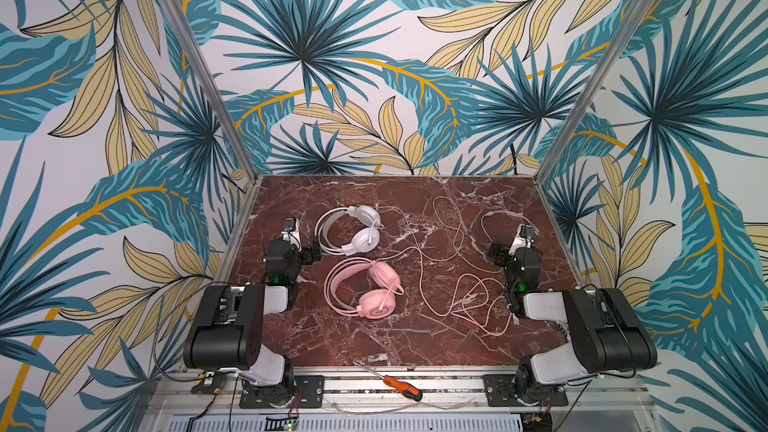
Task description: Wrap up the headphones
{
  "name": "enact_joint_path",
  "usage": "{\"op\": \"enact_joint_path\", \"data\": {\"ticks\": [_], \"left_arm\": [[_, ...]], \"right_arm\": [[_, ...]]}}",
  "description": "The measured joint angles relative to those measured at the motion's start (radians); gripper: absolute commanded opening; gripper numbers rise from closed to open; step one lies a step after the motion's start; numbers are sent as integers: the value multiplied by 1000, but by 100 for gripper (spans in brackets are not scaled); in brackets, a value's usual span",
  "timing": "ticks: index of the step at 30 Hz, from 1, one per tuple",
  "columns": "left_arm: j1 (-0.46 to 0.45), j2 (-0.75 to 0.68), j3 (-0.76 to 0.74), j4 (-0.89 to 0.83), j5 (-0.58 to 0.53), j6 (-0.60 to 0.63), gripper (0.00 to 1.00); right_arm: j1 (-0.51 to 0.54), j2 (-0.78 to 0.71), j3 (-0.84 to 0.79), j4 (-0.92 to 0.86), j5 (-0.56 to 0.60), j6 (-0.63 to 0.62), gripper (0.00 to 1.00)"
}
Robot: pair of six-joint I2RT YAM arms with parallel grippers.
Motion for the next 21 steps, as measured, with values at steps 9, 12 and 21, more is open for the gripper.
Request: {"op": "enact_joint_path", "data": {"ticks": [9, 12, 21], "left_arm": [[0, -91, 6, -85, -36, -7, 100], [0, -199, 8, -120, -81, -24, 100], [-34, -410, 222, -472, -204, -63, 100]], "right_arm": [[0, -24, -14, 10, -1, 0, 100], [0, -103, -16, -39, -8, -3, 100], [2, -371, 119, -396, -6, -7, 100]]}}
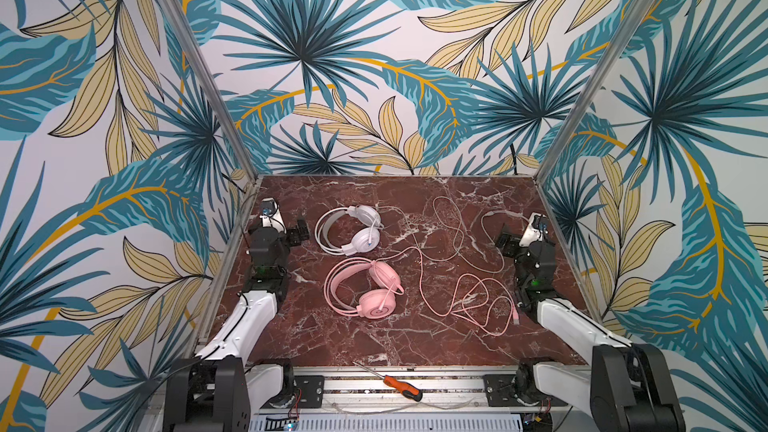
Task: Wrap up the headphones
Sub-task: 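Move the left gripper to the pink headset while the right gripper reaches toward the cables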
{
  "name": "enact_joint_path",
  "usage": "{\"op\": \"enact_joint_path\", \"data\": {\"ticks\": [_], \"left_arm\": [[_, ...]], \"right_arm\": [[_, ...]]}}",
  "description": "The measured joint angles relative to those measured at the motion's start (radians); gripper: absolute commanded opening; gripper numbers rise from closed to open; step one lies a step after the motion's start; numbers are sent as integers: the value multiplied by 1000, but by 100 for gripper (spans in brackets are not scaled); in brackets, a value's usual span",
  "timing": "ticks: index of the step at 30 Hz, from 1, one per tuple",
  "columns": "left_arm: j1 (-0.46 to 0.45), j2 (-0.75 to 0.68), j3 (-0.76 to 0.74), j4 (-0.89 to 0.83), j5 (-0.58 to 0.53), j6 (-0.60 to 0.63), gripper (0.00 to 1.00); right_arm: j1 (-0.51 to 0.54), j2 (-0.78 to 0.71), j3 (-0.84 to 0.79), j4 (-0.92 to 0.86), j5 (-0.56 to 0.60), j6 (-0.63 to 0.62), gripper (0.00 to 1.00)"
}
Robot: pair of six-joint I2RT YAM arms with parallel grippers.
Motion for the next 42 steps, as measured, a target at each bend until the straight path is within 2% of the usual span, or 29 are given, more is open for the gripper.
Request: {"op": "enact_joint_path", "data": {"ticks": [3, 9, 13, 18, 22, 29, 36, 42], "left_arm": [[-48, -2, 161, -199, -58, -6, 100], [-185, 37, 393, -562, -180, -35, 100], [-267, 71, 474, -771, -221, -117, 99], [-439, 76, 505, -993, -289, -251, 100], [-466, 78, 521, -1121, -262, -335, 100], [-465, 60, 507, -1308, -117, -438, 99], [-465, 45, 466, -1386, -22, -476, 100], [-465, 146, 460, -1401, 61, -476, 99]], "right_arm": [[1, -60, 79, -160, 2, 5, 100], [15, -162, 139, -401, -45, 15, 100], [43, -160, 228, -574, -70, 19, 100], [70, -160, 290, -719, -132, 14, 100], [93, -160, 317, -832, -169, 11, 100], [172, -141, 388, -982, -231, -44, 100], [252, -101, 406, -1068, -240, -100, 100], [284, -91, 406, -1091, -237, -109, 100]]}}
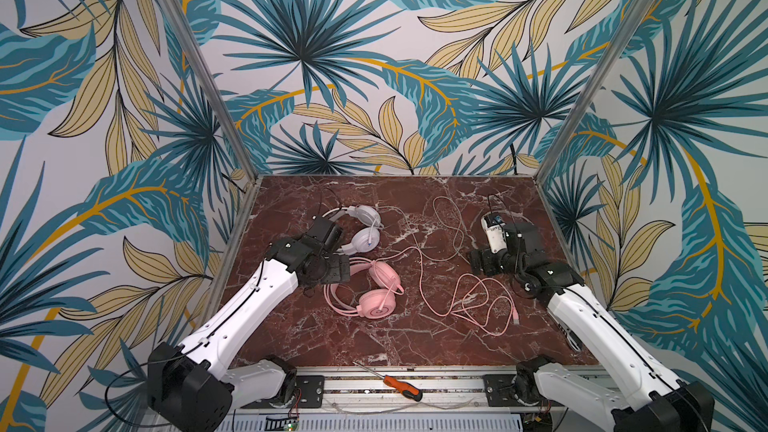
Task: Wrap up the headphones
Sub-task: 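Move the left gripper to the pink headset while the right gripper reaches toward the cables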
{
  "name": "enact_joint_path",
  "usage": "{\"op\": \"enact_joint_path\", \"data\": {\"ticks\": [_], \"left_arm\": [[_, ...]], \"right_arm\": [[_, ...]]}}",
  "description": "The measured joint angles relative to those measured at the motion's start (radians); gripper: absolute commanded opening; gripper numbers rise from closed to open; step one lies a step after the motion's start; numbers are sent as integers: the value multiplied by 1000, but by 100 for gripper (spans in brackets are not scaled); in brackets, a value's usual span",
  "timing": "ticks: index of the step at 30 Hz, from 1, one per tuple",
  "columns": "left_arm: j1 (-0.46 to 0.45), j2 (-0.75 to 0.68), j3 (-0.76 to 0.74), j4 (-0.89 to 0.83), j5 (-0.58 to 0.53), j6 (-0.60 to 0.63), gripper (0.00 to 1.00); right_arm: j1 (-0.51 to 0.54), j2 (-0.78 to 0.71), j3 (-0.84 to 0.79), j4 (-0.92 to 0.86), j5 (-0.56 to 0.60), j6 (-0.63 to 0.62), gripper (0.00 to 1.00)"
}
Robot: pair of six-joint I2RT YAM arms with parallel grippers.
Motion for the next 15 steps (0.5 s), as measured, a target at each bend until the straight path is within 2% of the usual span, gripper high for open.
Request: {"op": "enact_joint_path", "data": {"ticks": [7, 15], "left_arm": [[1, 177, -10, -2, 69, -8, 97], [31, 248, -27, -6, 62, -1, 97]], "right_arm": [[42, 2, -1, 0, 20, 32, 100], [64, -2, -25, 2, 34, 53, 100]]}}
